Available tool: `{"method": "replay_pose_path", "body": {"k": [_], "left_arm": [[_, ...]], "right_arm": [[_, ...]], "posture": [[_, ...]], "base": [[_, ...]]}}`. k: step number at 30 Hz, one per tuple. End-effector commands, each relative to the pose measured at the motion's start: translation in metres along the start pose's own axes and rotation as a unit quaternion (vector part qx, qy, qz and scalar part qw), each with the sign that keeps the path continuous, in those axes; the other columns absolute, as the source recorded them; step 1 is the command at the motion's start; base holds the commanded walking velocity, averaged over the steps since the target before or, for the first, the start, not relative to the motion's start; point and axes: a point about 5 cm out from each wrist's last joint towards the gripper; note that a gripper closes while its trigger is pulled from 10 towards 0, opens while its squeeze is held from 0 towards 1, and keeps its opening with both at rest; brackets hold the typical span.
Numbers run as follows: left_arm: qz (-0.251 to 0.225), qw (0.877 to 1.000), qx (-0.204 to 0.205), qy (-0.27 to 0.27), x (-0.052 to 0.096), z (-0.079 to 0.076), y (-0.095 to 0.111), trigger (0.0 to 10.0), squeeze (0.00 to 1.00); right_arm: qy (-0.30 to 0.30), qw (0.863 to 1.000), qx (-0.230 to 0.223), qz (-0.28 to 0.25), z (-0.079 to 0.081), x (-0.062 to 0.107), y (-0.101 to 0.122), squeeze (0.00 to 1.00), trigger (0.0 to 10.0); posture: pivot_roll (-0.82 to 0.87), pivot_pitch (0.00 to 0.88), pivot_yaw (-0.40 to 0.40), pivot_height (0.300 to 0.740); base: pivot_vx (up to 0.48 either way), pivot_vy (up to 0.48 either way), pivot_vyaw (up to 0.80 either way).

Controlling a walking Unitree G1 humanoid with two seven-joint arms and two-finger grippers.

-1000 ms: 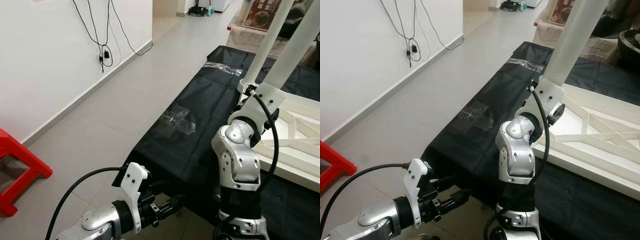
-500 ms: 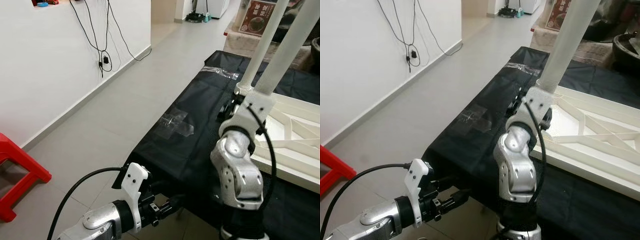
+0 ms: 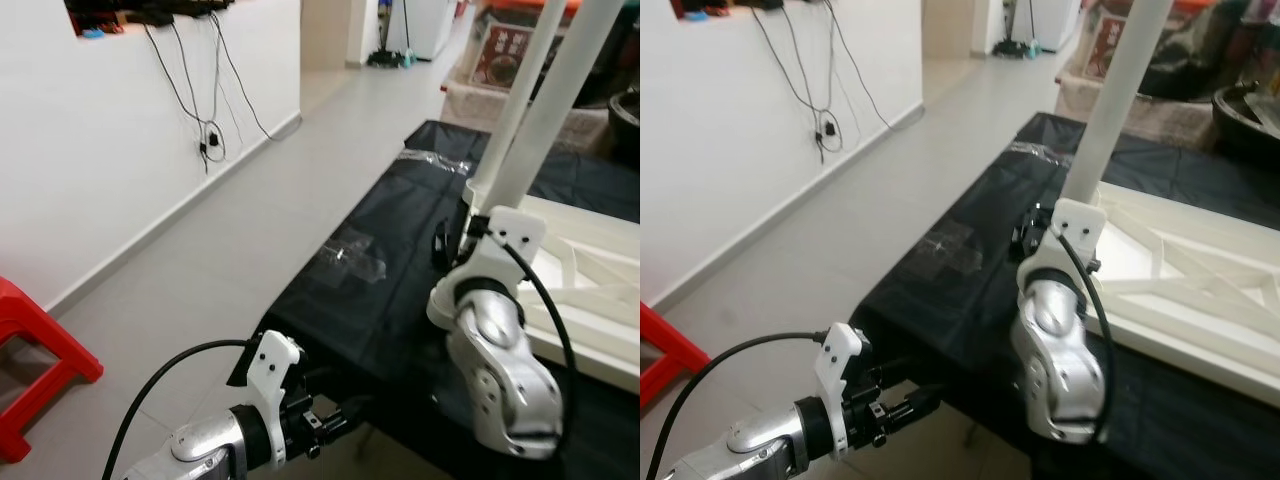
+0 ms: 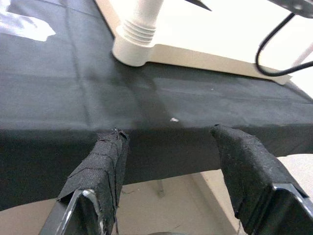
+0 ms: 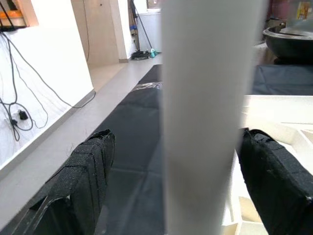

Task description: Building children table

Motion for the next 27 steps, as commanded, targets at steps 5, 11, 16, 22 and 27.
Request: {"method": "replay_pose_path", "body": {"k": [5, 11, 16, 22, 27], "left_arm": [[0.003, 1.000, -0.003, -0.001, -0.001, 0.002, -0.002, 10.0, 0.00], [0.003, 1.000, -0.003, -0.002, -0.001, 0.002, -0.002, 10.0, 0.00], [0.004, 1.000, -0.004, -0.004, -0.001, 0.002, -0.003, 10.0, 0.00], [0.003, 1.000, -0.005, -0.003, -0.002, 0.004, -0.003, 10.0, 0.00], [0.002, 1.000, -0.006, -0.002, -0.002, 0.004, -0.003, 10.0, 0.00]], "right_arm": [[0.024, 0.999, 0.019, 0.020, -0.017, 0.011, -0.019, 0.00, 10.0], [0.033, 0.999, 0.029, 0.033, -0.030, 0.019, -0.031, 0.00, 10.0], [0.040, 0.997, 0.036, 0.051, -0.052, 0.051, -0.057, 0.00, 10.0], [0.055, 0.997, 0.025, 0.058, -0.052, 0.060, -0.066, 0.00, 10.0], [0.051, 0.997, 0.025, 0.055, -0.053, 0.057, -0.066, 0.00, 10.0]], "posture": [[0.18, 0.036, -0.039, 0.740], [0.18, 0.034, -0.038, 0.740], [0.17, 0.025, -0.033, 0.740], [0.17, 0.020, -0.033, 0.740], [0.18, 0.020, -0.037, 0.740]], "base": [[0.000, 0.000, 0.00], [0.000, 0.000, 0.00], [0.000, 0.000, -0.31], [0.000, 0.000, -0.79], [0.000, 0.000, -0.80]]}}
Point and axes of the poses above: a point about 5 cm out from each wrist's last joint towards the gripper, its own x axis pointing back from the gripper into the wrist, its own y axis along the axis of the wrist's last joint, z = x × y, and after that the axes turned 11 degrees about x, right-handed
